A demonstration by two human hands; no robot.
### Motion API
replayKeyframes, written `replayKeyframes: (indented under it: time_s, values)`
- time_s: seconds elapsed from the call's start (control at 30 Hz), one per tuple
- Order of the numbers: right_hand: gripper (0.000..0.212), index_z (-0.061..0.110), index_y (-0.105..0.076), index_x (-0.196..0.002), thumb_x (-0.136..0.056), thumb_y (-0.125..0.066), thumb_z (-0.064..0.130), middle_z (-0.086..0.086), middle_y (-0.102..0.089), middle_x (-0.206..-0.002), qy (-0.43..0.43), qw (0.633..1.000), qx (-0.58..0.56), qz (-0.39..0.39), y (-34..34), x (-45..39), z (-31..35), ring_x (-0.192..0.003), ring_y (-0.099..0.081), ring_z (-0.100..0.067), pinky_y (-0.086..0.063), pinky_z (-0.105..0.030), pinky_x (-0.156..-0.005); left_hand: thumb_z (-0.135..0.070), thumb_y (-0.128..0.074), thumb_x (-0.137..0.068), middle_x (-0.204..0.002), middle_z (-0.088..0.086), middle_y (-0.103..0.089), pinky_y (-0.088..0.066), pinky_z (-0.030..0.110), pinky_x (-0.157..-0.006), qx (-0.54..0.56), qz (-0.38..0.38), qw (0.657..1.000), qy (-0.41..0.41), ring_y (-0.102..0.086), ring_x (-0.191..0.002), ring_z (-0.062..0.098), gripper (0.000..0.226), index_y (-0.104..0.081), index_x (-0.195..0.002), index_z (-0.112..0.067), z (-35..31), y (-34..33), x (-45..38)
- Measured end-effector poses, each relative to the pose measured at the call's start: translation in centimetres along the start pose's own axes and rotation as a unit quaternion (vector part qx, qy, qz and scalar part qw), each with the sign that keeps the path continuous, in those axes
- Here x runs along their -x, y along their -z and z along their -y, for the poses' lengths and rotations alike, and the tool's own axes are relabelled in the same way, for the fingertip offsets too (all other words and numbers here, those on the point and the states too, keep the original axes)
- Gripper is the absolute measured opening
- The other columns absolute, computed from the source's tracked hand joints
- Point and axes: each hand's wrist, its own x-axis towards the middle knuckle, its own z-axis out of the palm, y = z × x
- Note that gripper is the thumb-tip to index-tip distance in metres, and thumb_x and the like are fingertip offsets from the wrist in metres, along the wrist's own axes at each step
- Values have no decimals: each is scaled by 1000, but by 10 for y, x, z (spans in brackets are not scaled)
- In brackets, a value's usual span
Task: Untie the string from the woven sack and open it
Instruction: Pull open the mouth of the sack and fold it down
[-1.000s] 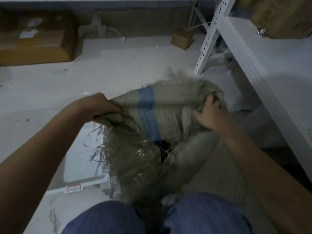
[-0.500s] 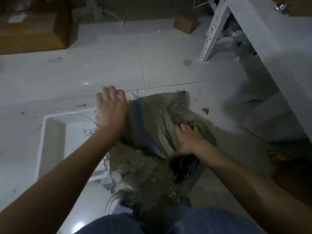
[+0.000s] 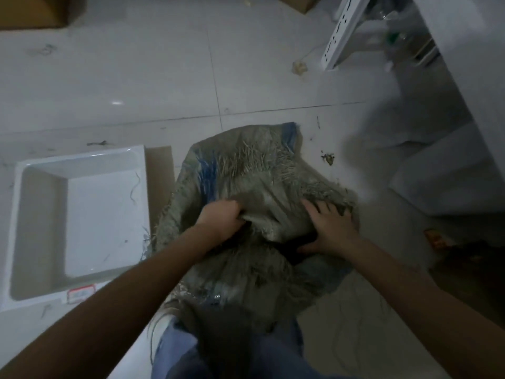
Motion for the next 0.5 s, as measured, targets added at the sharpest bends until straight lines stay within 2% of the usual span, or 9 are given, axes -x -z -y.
replayKeyframes:
  time_s: [0.07,0.13,0.2,0.23,0.3,0.37,0.43,0.47,0.5]
  values:
    - [109,27,-3,-149,-69,-69,61,-6,-21,-153,0,999,-4,-32,-6,-4,-2,-142,-17,-28,-19,-60,-111,-27,-51,-92,-112,9,-68,-51,37,-89,142,-20,989,24,-63,-103,27,29,-66,-114,-15,4,16,1]
    - [104,24,-6,-149,-72,-70,52,-11,-23,-150,-30,998,13,-52,-7,-8,-2,-140,-20,-32,-19,-61,-109,-17,-52,-93,-99,10,-69,-49,32,-80,238,-62,968,59,-63,-91,24,24,-69,-106,-7,10,37,1]
    - [94,22,-13,-147,-76,-68,47,-12,-27,-148,-69,996,11,-54,-5,-10,-10,-137,-26,-33,-22,-59,-108,-12,-52,-92,-90,11,-62,-43,28,-73,327,-108,931,123,-57,-84,20,24,-69,-105,0,24,59,2]
    - [81,21,-23,-144,-79,-64,45,-12,-34,-145,-76,995,12,-62,-2,-9,-16,-134,-32,-32,-26,-56,-107,-12,-54,-91,-90,11,-62,-44,27,-69,368,-127,908,153,-57,-81,20,24,-69,-105,0,34,72,4]
    - [42,19,-51,-123,-86,-56,38,-10,-54,-127,-50,994,13,-98,4,-10,-31,-120,-48,-30,-37,-47,-100,-12,-59,-88,-87,14,-64,-52,24,-60,435,-139,869,192,-61,-71,18,20,-70,-101,0,52,92,11]
    - [18,13,-65,-96,-87,-57,26,-11,-65,-99,-18,983,-107,-148,15,-9,-42,-98,-61,-28,-46,-38,-84,-8,-59,-87,-75,10,-67,-54,20,-54,462,-142,851,204,-63,-59,14,13,-71,-80,-8,64,109,23]
    - [12,5,-69,-95,-86,-62,9,-5,-65,-79,-9,926,-343,-159,38,-8,-46,-78,-65,-9,-45,-29,-73,-5,-58,-86,-55,-1,-69,-54,16,-48,486,-155,835,207,-63,-54,13,31,-70,-60,-14,70,125,33]
    - [15,3,-69,-98,-85,-63,1,1,-66,-72,-1,877,-451,-165,55,-6,-48,-69,-64,1,-45,-27,-72,-5,-58,-86,-48,-6,-68,-53,15,-45,506,-163,820,213,-65,-51,12,34,-71,-55,-12,73,132,37]
    - [17,4,-71,-95,-83,-61,-4,5,-68,-67,9,826,-541,-158,72,-3,-50,-65,-65,2,-49,-26,-71,-6,-59,-86,-46,-6,-68,-53,15,-43,521,-164,808,221,-65,-48,11,32,-71,-57,-11,75,139,39]
